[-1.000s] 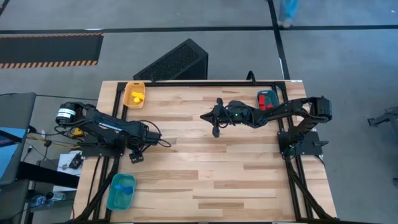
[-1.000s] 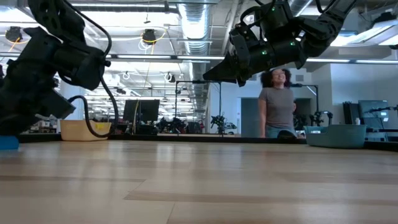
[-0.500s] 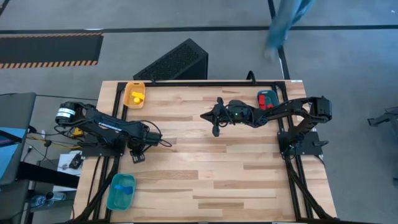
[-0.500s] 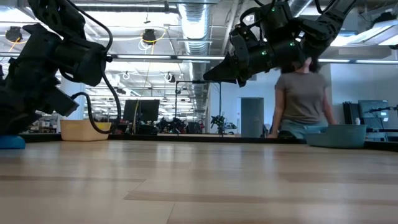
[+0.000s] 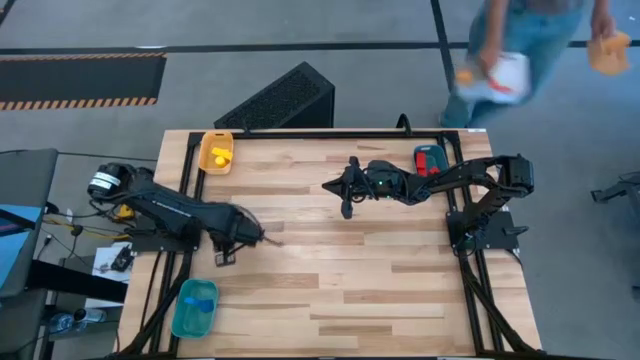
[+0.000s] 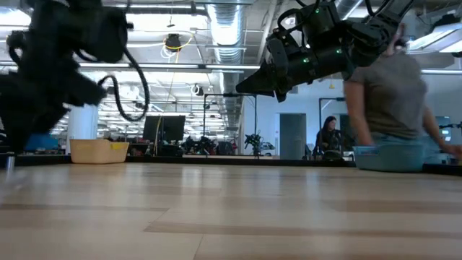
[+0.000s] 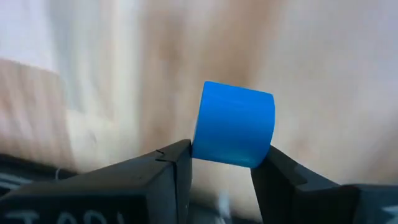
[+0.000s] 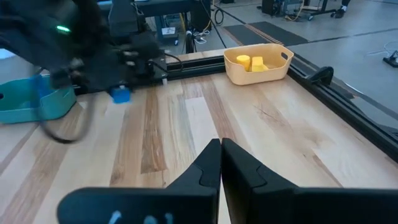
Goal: Sort & place blocks by color
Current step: Put the blue block into the green bin
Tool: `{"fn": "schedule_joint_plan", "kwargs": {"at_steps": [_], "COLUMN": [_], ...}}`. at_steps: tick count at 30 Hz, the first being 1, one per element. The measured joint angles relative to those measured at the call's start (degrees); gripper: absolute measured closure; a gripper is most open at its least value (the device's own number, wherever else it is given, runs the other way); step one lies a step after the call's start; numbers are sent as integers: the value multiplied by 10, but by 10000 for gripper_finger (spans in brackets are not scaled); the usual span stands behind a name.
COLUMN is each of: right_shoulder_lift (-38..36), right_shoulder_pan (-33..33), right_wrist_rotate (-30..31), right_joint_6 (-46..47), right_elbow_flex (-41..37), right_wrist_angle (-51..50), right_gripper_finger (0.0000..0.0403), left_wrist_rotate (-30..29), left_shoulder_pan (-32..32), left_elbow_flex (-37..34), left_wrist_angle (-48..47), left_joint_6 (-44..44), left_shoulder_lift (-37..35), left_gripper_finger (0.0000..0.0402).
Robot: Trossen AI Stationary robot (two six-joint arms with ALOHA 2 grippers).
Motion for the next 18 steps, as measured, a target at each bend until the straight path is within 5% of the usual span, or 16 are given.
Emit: {"fn": "schedule_joint_plan", "kwargs": {"at_steps": [9, 18], "right_shoulder_lift": [0, 0], "right_shoulder_pan": [0, 8], "right_wrist_rotate": [0, 0], "right_joint_6": [-9, -20], "right_elbow_flex": [0, 0], "right_wrist_angle": [5, 6], "right_gripper_finger": [368, 368], "left_wrist_rotate": [164, 235], "left_shoulder_pan": [-144, -272], "left_elbow_flex": [104, 107], "left_wrist_angle": [-24, 13], "left_joint_6": [-111, -310], "left_shoulder_lift": [0, 0], "left_gripper_finger": [280, 282]}}
